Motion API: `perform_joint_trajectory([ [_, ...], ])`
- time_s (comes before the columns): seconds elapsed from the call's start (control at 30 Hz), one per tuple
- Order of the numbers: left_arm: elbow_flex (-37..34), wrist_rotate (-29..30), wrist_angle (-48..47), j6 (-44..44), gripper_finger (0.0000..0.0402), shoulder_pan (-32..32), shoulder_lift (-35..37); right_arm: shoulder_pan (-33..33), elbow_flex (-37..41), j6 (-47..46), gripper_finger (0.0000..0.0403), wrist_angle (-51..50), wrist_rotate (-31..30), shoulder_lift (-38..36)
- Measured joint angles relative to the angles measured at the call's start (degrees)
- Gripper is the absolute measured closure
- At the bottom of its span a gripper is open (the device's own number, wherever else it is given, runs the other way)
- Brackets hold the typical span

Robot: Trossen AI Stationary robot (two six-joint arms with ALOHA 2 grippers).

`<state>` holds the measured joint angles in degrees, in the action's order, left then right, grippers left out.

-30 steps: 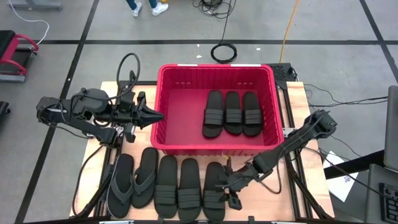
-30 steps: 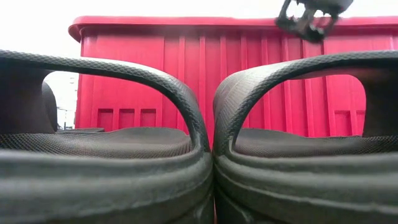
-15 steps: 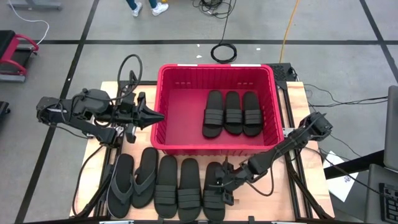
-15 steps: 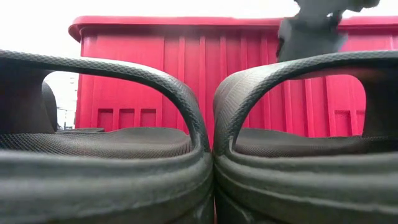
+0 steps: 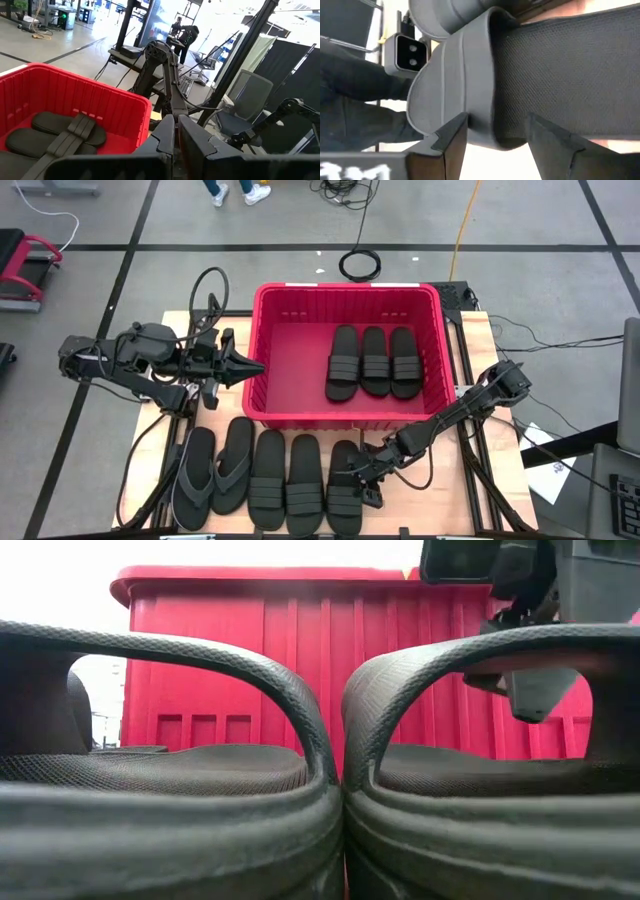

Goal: Pick and place slides into bin
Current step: Put the black slide into the red container

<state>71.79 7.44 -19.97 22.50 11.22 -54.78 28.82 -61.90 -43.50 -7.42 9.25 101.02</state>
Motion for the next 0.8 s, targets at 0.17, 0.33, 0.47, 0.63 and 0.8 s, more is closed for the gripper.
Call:
perform_joint_trajectory([
  [0.17,0.0,-1.2,0.0,-0.7,0.038,0.0,0.0,0.0,3.3,-2.1,0.0215,8.0,2.5,0.1],
  [0.33,0.0,-1.4,0.0,-1.0,0.038,0.0,0.0,0.2,3.8,-1.5,0.0215,9.0,0.8,0.1],
  [0.47,0.0,-1.4,0.0,-1.1,0.038,0.0,0.0,0.2,3.9,-0.4,0.0238,9.5,0.0,0.1],
  [0.63,0.0,-1.4,0.0,-0.7,0.038,0.0,0.0,0.2,3.9,-0.4,0.0341,8.8,0.0,0.1],
  [0.8,0.0,-1.4,0.0,-0.9,0.038,0.0,0.0,0.2,3.9,-1.2,0.0389,9.0,1.8,0.1],
])
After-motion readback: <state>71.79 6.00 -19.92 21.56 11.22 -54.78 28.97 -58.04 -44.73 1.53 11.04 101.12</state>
